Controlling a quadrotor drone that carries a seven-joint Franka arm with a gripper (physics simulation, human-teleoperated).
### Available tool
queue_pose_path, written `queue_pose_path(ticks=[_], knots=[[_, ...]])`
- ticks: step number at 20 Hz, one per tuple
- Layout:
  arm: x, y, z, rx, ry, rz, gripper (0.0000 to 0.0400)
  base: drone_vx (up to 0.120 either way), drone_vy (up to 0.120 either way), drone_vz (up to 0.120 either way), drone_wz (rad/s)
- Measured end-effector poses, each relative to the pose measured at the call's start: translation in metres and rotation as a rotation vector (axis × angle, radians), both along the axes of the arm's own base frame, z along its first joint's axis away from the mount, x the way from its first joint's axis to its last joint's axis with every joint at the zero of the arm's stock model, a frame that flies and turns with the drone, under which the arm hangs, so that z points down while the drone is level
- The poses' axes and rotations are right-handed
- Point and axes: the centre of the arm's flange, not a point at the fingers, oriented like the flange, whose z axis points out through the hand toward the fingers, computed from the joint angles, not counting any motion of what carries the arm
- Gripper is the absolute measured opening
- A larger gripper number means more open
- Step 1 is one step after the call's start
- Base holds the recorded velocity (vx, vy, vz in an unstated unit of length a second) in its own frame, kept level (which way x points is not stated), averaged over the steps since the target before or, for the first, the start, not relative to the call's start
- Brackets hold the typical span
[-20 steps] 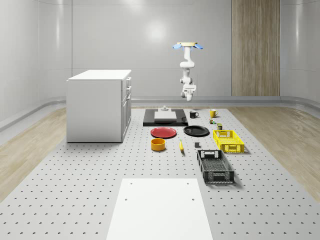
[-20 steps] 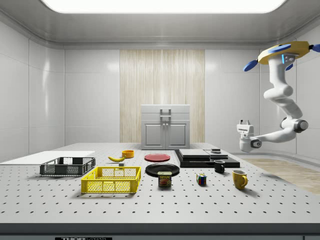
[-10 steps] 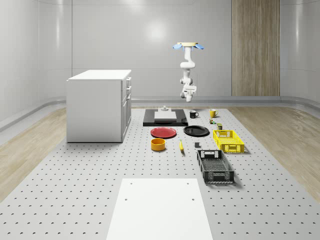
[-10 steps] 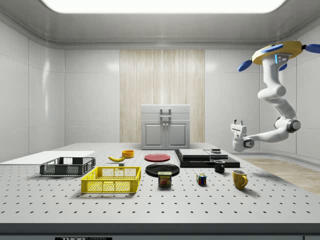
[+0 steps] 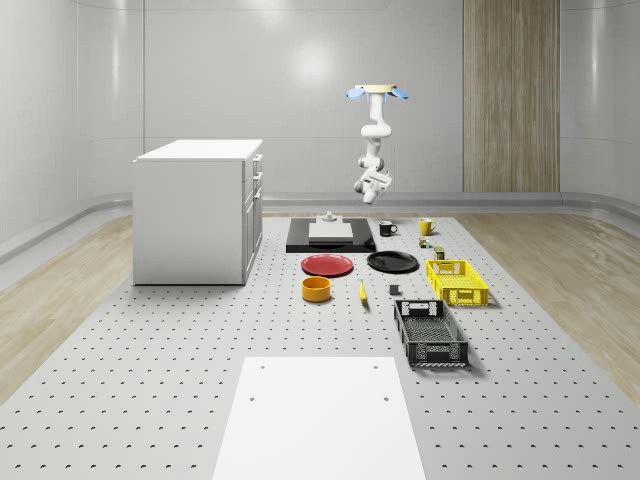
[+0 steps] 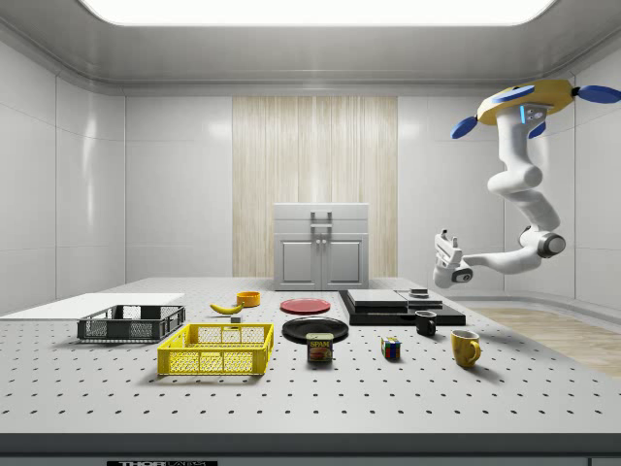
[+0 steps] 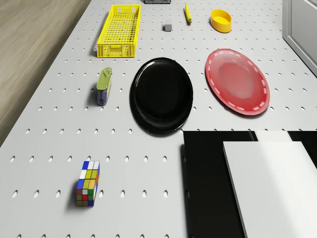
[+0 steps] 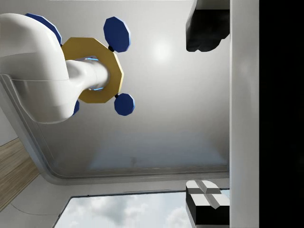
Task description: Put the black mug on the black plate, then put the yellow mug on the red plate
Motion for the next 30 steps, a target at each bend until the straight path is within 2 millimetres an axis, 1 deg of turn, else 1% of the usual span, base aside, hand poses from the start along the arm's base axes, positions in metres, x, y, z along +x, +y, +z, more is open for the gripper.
queue_pose_path(ticks=[2,4,6,8,10,12,14,16,19,22,26,30], knots=[[0.000,0.015,-0.010,-0.187,-0.001,-0.006,0.0400,0.000,0.000,-0.120,0.000],[0.001,0.032,-0.028,-0.431,-0.001,-0.014,0.0400,0.000,0.000,-0.120,0.000],[0.001,0.046,-0.055,-0.731,-0.001,-0.024,0.0400,0.120,0.000,-0.120,0.000],[0.003,0.051,-0.088,-1.070,-0.001,-0.036,0.0400,0.120,0.000,-0.120,0.000],[0.004,0.046,-0.121,-1.414,-0.001,-0.049,0.0400,0.120,0.000,-0.120,0.000],[0.005,0.031,-0.148,-1.724,0.000,-0.060,0.0400,0.060,0.000,-0.120,0.000],[0.005,0.013,-0.166,-1.978,0.001,-0.069,0.0400,0.000,0.000,-0.120,0.000],[0.006,-0.003,-0.176,-2.170,0.002,-0.074,0.0400,0.060,0.000,-0.120,0.000],[0.006,-0.020,-0.184,-2.365,0.003,-0.077,0.0400,0.120,-0.027,-0.120,0.000],[0.006,-0.031,-0.186,-2.482,0.004,-0.078,0.0400,0.120,-0.120,-0.120,0.000],[0.006,-0.040,-0.188,-2.565,0.004,-0.077,0.0400,0.120,-0.120,-0.120,0.000],[0.006,-0.044,-0.188,-2.606,0.005,-0.077,0.0400,0.020,0.000,-0.120,0.000]])
